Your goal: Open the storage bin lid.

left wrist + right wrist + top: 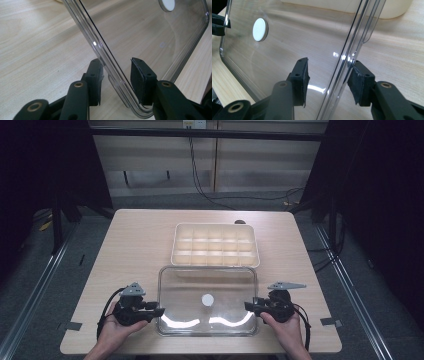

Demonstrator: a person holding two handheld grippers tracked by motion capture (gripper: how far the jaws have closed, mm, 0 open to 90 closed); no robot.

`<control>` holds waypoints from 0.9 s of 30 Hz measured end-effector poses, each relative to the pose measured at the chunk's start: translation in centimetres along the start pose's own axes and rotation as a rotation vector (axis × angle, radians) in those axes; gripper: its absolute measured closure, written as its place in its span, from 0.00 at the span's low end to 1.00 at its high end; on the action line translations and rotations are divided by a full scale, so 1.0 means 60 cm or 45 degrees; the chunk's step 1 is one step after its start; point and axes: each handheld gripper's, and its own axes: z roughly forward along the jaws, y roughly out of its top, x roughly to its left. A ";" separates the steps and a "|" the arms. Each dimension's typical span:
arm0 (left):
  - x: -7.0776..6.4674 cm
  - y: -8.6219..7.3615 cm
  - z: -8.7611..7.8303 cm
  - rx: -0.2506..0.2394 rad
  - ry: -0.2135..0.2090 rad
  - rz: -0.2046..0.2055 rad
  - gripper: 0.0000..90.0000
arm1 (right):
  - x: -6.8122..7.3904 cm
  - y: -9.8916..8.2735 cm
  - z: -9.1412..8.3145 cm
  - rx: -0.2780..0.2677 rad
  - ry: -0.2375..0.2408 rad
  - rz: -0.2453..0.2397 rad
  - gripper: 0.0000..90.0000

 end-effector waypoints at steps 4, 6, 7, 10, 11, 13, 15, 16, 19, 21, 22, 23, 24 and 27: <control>0.001 0.000 0.003 0.015 0.005 0.000 0.68 | -0.002 -0.001 0.005 0.017 -0.005 0.003 0.57; 0.002 0.000 0.005 0.027 -0.001 -0.001 0.67 | -0.003 -0.002 0.007 0.024 -0.005 0.000 0.56; 0.002 -0.001 0.006 0.029 0.003 -0.003 0.67 | -0.003 -0.002 0.007 0.030 -0.008 0.002 0.55; 0.003 -0.002 0.012 0.043 0.001 -0.008 0.66 | -0.004 -0.004 0.012 0.051 -0.035 -0.001 0.52; 0.005 -0.002 0.013 0.058 -0.010 -0.008 0.65 | -0.004 -0.005 0.014 0.060 -0.046 -0.009 0.51; 0.006 -0.002 0.016 0.051 -0.014 -0.019 0.65 | -0.006 -0.006 0.016 0.065 -0.048 0.005 0.51; 0.007 -0.002 0.016 0.052 -0.021 -0.019 0.65 | -0.006 -0.006 0.016 0.064 -0.048 0.003 0.51; 0.008 -0.001 0.016 0.050 -0.018 -0.019 0.65 | -0.006 -0.006 0.017 0.063 -0.046 0.004 0.50; 0.008 -0.001 0.017 0.050 -0.014 -0.019 0.64 | -0.006 -0.007 0.018 0.061 -0.046 0.002 0.49; 0.006 -0.001 0.020 0.053 -0.014 -0.019 0.63 | -0.006 -0.008 0.020 0.063 -0.051 -0.004 0.47; 0.006 -0.001 0.020 0.056 -0.011 -0.016 0.63 | -0.005 -0.008 0.021 0.067 -0.053 -0.002 0.45; 0.006 0.000 0.021 0.069 -0.017 -0.015 0.62 | -0.005 -0.009 0.022 0.070 -0.061 -0.003 0.44; 0.006 0.000 0.022 0.070 -0.019 -0.014 0.61 | -0.005 -0.009 0.024 0.073 -0.064 -0.002 0.44; 0.006 0.000 0.022 0.072 -0.020 -0.010 0.61 | -0.006 -0.010 0.025 0.073 -0.064 -0.004 0.43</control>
